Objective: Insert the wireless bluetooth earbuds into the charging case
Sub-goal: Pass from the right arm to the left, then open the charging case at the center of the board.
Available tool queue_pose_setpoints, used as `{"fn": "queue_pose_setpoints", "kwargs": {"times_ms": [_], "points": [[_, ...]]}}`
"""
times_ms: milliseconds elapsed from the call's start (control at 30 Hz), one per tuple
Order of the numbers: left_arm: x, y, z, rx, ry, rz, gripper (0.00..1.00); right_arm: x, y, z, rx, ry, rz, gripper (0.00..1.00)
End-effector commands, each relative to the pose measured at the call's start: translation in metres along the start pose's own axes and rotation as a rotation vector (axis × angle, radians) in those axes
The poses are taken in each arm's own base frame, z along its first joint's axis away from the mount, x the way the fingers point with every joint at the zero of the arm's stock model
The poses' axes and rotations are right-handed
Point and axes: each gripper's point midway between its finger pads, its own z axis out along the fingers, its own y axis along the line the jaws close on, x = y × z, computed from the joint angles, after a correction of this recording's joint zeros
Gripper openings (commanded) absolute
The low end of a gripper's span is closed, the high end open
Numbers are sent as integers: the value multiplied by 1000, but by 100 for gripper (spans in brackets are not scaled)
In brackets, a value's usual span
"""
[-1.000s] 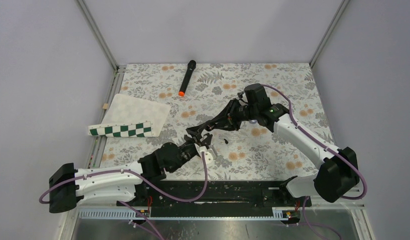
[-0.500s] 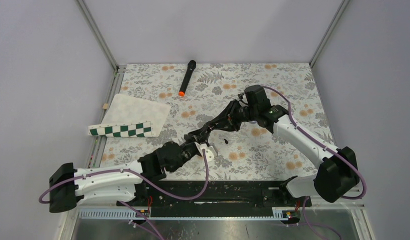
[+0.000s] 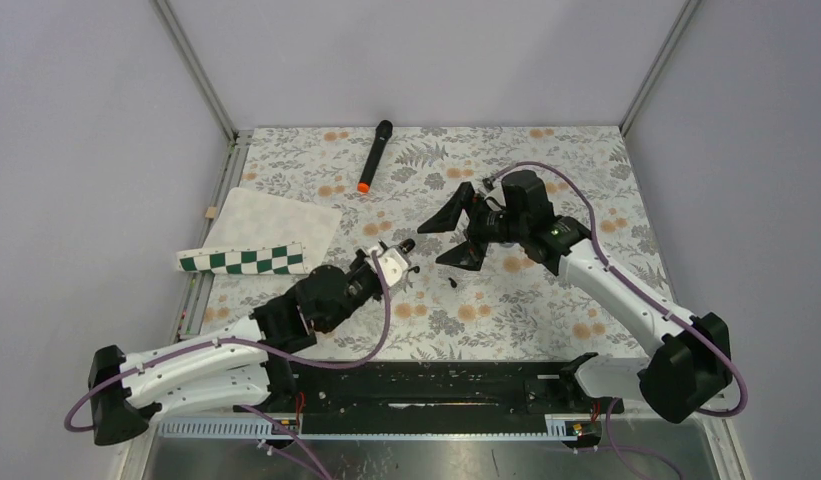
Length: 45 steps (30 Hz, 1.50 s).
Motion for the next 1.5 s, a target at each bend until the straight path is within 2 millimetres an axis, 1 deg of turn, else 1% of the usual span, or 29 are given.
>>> {"fn": "queue_pose_setpoints", "kwargs": {"times_ms": [0, 33, 67, 100, 167, 233, 300, 367, 400, 433, 467, 500, 533, 667, 800, 833, 933, 1033, 1133, 1267, 1367, 1467], "points": [[-21, 14, -8, 28, 26, -281, 0, -11, -1, -20, -11, -95, -128, 99], [-19, 12, -10, 65, 44, -340, 0, -17, -6, -24, -7, -128, -146, 100], [-16, 20, -11, 63, 60, -418, 0, -20, -14, -26, -3, -150, -157, 100], [-16, 25, -12, 73, 72, -490, 0, -23, -17, -29, -8, -175, -189, 100], [-17, 32, -15, 120, 101, -615, 0, -28, -23, -37, -15, -251, -288, 98], [-23, 31, -16, 187, 123, -713, 0, -31, -32, -40, -27, -309, -360, 88], [-37, 23, -16, 313, 127, -793, 0, -35, -31, -43, -77, -363, -423, 77], [-53, 13, -16, 459, 125, -891, 0, -32, -22, -43, -174, -375, -476, 71], [-60, 9, -17, 535, 131, -972, 0, -30, -16, -43, -227, -376, -504, 71], [-64, 6, -16, 605, 122, -1009, 0, -27, -11, -43, -274, -374, -523, 71], [-70, 5, -16, 663, 116, -1084, 0, -24, -6, -44, -313, -373, -541, 74], [-76, 7, -14, 713, 87, -1112, 0, -21, -2, -44, -342, -359, -562, 78], [-78, 8, -13, 733, 78, -1140, 0, -19, 0, -44, -351, -347, -570, 82], [-87, 12, -14, 759, 49, -1191, 0, -13, 23, -53, -422, -351, -639, 89], [-93, 17, -12, 769, 25, -1221, 0, -2, 40, -60, -519, -327, -686, 88], [-95, 18, -11, 773, 19, -1229, 0, -1, 43, -60, -528, -313, -685, 86], [-97, 19, -10, 786, 7, -1257, 0, 2, 41, -52, -529, -249, -655, 81], [-95, 19, -7, 784, 14, -1272, 0, 10, 52, -57, -618, -222, -654, 80], [-91, 19, -5, 775, 24, -1280, 0, 18, 59, -59, -641, -187, -663, 79], [-86, 19, -2, 766, 36, -1286, 0, 18, 61, -61, -645, -204, -661, 83], [-82, 19, -2, 759, 42, -1294, 0, 16, 60, -61, -626, -215, -651, 85], [-79, 20, -2, 751, 44, -1303, 0, 20, 62, -62, -640, -198, -654, 85]]}}
